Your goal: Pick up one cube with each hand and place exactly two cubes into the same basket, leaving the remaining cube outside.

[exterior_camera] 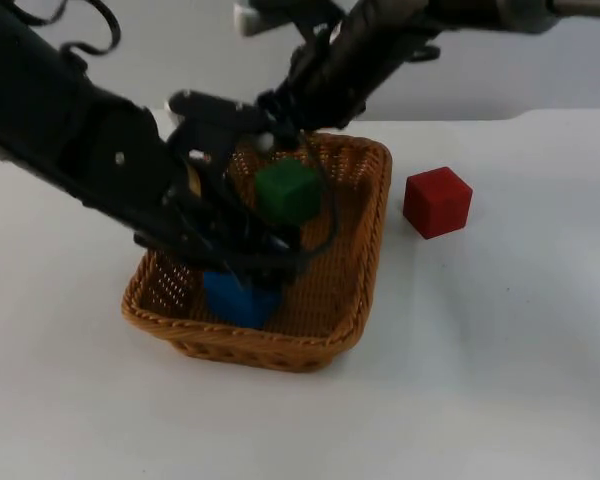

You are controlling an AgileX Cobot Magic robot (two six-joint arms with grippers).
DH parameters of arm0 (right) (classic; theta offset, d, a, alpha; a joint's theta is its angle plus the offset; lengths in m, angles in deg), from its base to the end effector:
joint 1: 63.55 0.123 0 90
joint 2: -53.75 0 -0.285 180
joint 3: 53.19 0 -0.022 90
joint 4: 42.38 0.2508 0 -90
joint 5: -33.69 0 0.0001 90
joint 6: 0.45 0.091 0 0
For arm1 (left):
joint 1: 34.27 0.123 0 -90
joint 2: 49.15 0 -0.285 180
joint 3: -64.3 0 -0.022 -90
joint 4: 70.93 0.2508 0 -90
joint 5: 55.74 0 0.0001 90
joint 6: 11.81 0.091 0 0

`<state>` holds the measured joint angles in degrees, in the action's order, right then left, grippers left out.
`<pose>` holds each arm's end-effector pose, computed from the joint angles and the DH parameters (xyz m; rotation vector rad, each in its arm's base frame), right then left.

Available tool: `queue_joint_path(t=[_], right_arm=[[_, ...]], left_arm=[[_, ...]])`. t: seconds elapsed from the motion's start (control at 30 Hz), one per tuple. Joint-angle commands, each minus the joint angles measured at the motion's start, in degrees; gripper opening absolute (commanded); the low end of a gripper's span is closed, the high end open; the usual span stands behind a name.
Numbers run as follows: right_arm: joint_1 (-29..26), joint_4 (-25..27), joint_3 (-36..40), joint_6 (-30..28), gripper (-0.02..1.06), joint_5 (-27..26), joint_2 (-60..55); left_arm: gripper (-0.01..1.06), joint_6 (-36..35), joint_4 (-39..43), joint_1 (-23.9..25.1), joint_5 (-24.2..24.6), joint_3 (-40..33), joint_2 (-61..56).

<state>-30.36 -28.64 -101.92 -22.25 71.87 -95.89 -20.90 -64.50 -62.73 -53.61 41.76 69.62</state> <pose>0.4581 0.3157 0.1739 -0.9764 2.2278 0.3550 0.3213 -0.1737 0.1177 0.5601 2.4538 -0.2181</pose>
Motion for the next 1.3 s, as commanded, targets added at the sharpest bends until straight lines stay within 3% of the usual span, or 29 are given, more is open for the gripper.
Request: queue_joint_path(t=[0.0,0.27,0.73,1.27], right_arm=[[-0.04,-0.35,-0.27,-0.08,0.61,0.17,2.34],[-0.04,-3.08,-0.27,-0.08,0.61,3.25,9.32],[-2.12,-2.64,-0.27,3.57,0.61,18.55,20.88],[-2.12,-1.37,0.65,3.87,0.61,26.18,28.27]], left_arm=[[0.85,-0.28,0.22,-0.08,0.46,-0.18,-2.24],[0.85,-0.16,1.10,-0.08,3.70,-0.18,-11.33],[0.85,-0.16,3.09,-0.08,14.60,-0.18,-27.99],[0.85,-0.16,3.24,-0.08,23.18,-0.18,-39.81]])
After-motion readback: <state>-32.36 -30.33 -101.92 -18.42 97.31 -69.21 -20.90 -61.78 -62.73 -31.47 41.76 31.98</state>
